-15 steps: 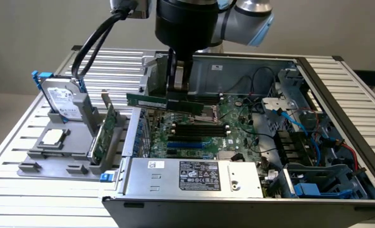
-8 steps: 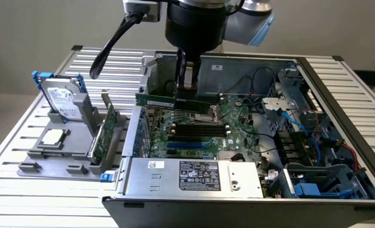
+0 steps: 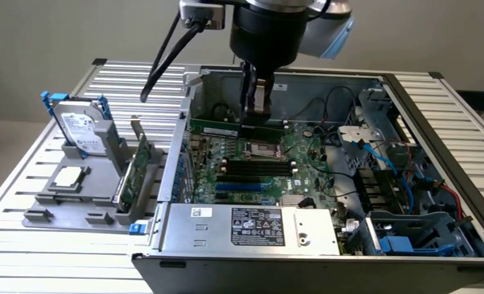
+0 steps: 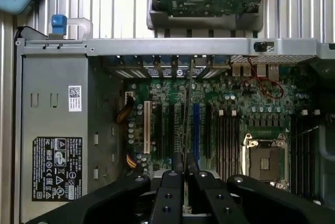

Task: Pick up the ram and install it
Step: 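Pick up the ram and move it above insertion slot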

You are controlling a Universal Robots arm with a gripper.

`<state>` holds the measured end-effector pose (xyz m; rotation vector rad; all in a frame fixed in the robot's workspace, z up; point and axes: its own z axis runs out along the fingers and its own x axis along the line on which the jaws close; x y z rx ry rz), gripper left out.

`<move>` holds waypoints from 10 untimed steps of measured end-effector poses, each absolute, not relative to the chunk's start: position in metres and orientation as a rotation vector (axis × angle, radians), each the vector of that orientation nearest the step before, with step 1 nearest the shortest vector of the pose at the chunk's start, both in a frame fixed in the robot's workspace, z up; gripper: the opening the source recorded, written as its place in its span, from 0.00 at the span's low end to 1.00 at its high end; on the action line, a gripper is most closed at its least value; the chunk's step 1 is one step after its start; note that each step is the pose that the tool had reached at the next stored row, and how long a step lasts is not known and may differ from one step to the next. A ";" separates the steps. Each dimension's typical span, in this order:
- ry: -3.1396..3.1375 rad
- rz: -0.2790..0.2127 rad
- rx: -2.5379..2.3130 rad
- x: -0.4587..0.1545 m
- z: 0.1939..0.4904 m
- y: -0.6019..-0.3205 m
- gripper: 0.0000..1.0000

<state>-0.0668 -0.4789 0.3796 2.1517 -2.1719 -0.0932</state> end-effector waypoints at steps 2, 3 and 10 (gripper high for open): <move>-2.177 -0.099 2.158 -0.063 0.379 -0.478 0.14; -2.180 -0.100 2.161 -0.061 0.379 -0.478 0.14; -2.186 -0.084 2.174 -0.055 0.374 -0.472 0.14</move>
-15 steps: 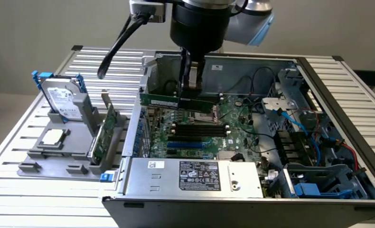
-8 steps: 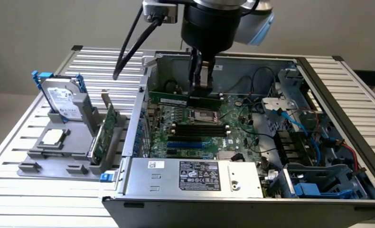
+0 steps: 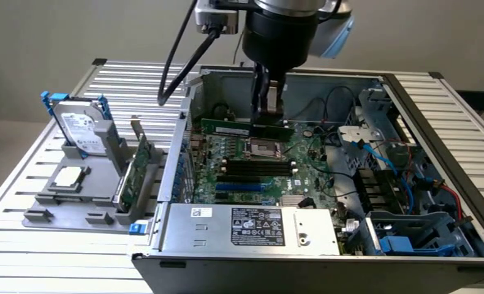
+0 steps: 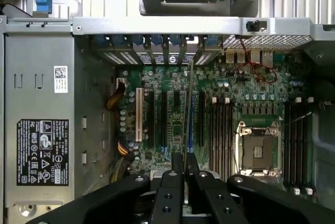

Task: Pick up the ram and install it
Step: 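Pick up the ram and move it above insertion slot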

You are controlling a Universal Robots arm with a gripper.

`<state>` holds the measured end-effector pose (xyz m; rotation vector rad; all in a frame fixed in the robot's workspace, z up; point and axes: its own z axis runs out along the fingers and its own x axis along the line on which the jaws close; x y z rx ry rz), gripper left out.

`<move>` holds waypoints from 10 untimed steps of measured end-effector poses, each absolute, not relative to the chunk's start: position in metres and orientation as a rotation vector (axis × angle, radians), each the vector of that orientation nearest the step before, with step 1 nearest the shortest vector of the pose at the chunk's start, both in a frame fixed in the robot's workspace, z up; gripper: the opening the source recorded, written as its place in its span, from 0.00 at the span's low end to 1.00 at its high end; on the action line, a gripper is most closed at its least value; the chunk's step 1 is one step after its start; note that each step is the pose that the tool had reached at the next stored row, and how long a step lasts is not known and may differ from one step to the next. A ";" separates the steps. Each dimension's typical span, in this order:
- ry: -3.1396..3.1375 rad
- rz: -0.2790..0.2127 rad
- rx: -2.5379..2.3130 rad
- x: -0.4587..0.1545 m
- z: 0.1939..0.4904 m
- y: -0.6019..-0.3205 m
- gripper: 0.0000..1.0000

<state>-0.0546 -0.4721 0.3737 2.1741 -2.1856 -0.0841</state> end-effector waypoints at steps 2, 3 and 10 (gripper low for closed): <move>-2.184 -0.079 2.180 -0.053 0.372 -0.470 0.14; -2.183 -0.077 2.183 -0.053 0.370 -0.469 0.14; -2.167 -0.062 2.212 -0.051 0.360 -0.461 0.14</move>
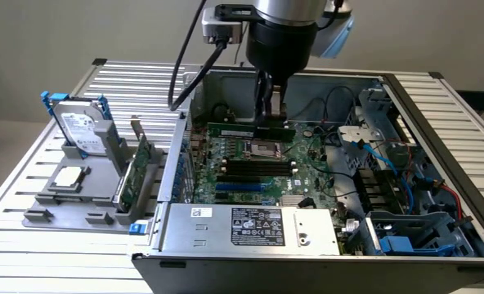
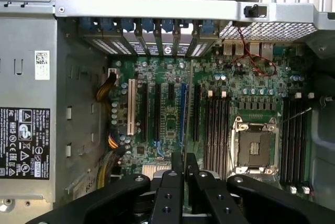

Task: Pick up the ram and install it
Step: 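Pick up the ram and move it above insertion slot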

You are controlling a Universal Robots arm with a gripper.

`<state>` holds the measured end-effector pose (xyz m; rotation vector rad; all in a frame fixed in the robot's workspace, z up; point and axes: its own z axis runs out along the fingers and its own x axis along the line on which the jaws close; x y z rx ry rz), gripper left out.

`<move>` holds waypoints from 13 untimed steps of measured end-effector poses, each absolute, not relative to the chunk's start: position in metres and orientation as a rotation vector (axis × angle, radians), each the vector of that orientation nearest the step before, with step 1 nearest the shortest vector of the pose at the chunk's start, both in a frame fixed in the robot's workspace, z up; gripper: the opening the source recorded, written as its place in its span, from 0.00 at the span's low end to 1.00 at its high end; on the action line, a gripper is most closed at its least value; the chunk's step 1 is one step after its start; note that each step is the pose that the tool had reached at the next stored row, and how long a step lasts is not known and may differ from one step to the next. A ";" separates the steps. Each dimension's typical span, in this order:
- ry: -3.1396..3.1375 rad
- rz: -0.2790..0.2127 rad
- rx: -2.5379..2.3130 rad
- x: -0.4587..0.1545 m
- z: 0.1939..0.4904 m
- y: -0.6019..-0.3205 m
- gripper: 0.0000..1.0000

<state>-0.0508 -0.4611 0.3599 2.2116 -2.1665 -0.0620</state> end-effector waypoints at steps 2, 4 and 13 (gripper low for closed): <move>-2.157 -0.058 2.223 -0.051 0.356 -0.459 0.14; -2.149 -0.055 2.232 -0.050 0.352 -0.456 0.14; -2.139 -0.050 2.244 -0.041 0.336 -0.438 0.14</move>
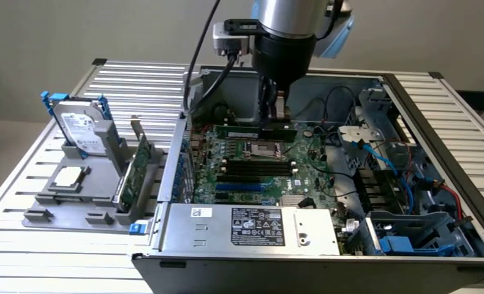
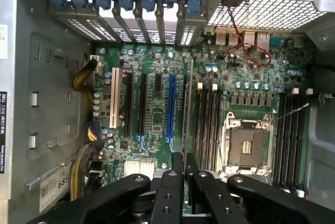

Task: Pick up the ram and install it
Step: 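Pick up the ram and move it above insertion slot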

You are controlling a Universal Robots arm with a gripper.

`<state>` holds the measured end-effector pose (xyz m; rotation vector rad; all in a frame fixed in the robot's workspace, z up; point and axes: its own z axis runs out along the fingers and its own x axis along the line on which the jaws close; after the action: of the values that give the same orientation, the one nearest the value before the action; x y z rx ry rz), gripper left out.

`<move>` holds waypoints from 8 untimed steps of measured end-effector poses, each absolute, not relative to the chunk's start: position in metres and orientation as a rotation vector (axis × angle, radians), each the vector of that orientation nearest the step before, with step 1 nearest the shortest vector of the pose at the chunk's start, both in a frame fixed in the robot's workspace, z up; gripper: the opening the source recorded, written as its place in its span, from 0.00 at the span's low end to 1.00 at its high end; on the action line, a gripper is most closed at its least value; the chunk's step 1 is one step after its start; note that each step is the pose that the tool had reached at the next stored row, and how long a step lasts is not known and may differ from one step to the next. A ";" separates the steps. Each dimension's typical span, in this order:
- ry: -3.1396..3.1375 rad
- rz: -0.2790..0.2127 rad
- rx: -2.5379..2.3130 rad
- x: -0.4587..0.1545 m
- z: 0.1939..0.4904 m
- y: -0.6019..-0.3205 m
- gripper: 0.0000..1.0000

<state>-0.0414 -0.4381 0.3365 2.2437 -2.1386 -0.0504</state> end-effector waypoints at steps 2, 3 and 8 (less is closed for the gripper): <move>-2.136 -0.049 2.247 -0.040 0.333 -0.434 0.14; -2.134 -0.049 2.248 -0.039 0.331 -0.432 0.14; -2.129 -0.046 2.254 -0.034 0.322 -0.422 0.14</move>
<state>-0.0336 -0.4222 0.3218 2.2539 -2.1285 -0.0463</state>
